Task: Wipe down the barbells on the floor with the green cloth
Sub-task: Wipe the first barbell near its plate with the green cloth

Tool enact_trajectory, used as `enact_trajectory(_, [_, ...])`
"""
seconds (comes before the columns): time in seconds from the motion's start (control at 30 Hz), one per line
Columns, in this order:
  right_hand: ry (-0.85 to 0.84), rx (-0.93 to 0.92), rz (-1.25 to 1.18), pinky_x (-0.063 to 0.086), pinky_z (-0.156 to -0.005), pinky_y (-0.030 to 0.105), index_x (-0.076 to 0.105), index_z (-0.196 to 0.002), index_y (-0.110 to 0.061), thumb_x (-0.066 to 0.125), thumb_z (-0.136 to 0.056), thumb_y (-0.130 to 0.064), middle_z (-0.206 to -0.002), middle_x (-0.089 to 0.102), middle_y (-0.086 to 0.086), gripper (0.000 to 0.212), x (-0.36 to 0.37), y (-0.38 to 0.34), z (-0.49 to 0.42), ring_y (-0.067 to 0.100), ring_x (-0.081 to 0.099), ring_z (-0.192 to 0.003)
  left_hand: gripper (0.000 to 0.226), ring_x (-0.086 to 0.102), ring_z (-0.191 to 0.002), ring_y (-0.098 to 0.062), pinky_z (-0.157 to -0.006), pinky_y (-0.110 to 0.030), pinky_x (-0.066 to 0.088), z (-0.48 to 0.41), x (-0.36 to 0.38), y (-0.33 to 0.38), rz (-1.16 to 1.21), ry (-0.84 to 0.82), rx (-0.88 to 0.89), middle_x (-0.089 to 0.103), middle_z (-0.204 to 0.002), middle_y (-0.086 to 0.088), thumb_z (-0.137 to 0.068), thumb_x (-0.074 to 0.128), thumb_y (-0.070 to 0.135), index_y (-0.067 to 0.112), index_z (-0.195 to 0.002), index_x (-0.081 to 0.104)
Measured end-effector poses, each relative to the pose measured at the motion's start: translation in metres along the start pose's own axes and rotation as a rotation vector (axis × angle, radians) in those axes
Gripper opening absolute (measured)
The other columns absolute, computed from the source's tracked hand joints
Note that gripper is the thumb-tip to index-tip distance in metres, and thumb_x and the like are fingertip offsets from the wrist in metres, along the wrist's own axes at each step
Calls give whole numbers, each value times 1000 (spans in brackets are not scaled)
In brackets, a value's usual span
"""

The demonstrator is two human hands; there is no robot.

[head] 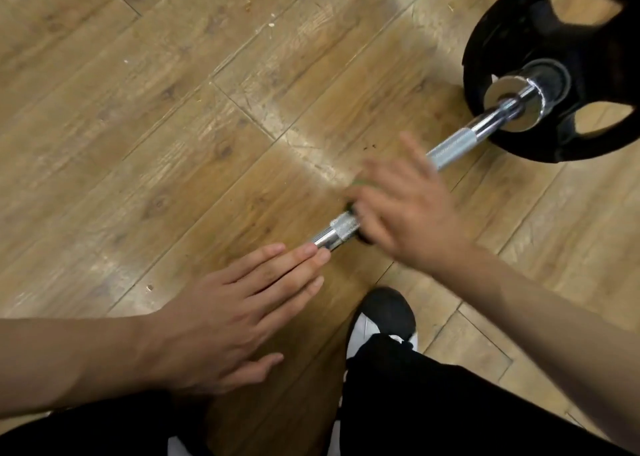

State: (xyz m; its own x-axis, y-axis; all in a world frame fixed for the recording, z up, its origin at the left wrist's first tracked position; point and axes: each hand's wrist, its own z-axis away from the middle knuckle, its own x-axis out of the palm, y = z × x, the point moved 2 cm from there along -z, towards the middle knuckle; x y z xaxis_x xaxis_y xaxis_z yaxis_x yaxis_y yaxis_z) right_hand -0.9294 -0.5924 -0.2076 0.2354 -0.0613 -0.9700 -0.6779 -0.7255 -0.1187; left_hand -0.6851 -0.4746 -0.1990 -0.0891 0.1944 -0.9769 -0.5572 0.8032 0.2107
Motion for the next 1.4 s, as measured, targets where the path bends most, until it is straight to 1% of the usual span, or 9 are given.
enact_trajectory(0.23, [65,553,26,20,-126,54,73,-89,-3,40,-106,-20,-91,65,10,41,-20,55,-1,29,61,-98,94,15,-160,-36,-127,-52,15,-2,1,7,-36,27,-12,19,-170,-25,-92,63,54,-4,-158,31])
enact_trajectory(0.37, [95,135,-47,25,-125,48,72,-82,-9,47,-103,-19,-88,68,8,34,9,-38,2,29,65,-88,93,14,-160,-37,-126,-53,17,-2,3,5,-42,27,-8,18,-170,-26,-93,63,54,-5,-158,32])
enact_trajectory(0.47, [67,-20,13,24,-126,50,75,-92,-9,45,-108,-23,-98,71,10,37,4,4,3,29,70,-101,93,14,-160,-36,-126,-53,17,-1,2,1,-52,28,-9,18,-170,-25,-91,63,53,-4,-158,31])
enact_trajectory(0.63, [146,472,52,33,-119,56,74,-98,2,40,-111,-22,-109,70,17,43,-15,105,0,29,59,-114,93,14,-160,-35,-124,-55,20,3,2,-9,-18,25,-17,16,-171,-23,-92,62,50,-3,-160,28])
enact_trajectory(0.73, [186,611,-25,36,-110,46,72,-93,1,50,-106,-27,-100,66,18,39,-12,75,-19,37,59,-107,92,13,-160,-35,-124,-56,21,5,0,-17,23,29,-22,15,-172,-22,-92,63,47,-3,-160,26])
enact_trajectory(0.83, [196,351,-113,42,-97,46,72,-83,-4,57,-102,-26,-92,65,13,32,9,-8,-27,35,60,-92,92,12,-160,-38,-125,-54,20,6,-1,-27,42,17,-1,13,-171,-24,-91,64,42,-1,-162,24])
enact_trajectory(0.97, [88,5,-80,30,-122,49,76,-100,-6,48,-106,-24,-108,71,14,33,10,0,-28,34,66,-114,92,11,-160,-39,-124,-52,22,8,-4,-39,70,3,4,10,-172,-25,-92,64,38,0,-163,20])
enact_trajectory(1.17, [192,523,-60,10,-129,50,72,-112,-2,43,-107,-18,-129,63,17,34,-1,99,-34,33,45,-143,95,9,-161,-37,-127,-51,18,12,-9,-60,140,-1,-15,7,-173,-22,-92,70,34,-1,-163,19])
enact_trajectory(1.4, [198,78,-192,20,-126,50,73,-117,-3,48,-108,-21,-132,65,20,32,33,-33,-59,39,51,-139,90,10,-161,-34,-128,-50,14,19,-17,-88,121,-25,-36,6,-173,-22,-99,59,42,-5,-163,16])
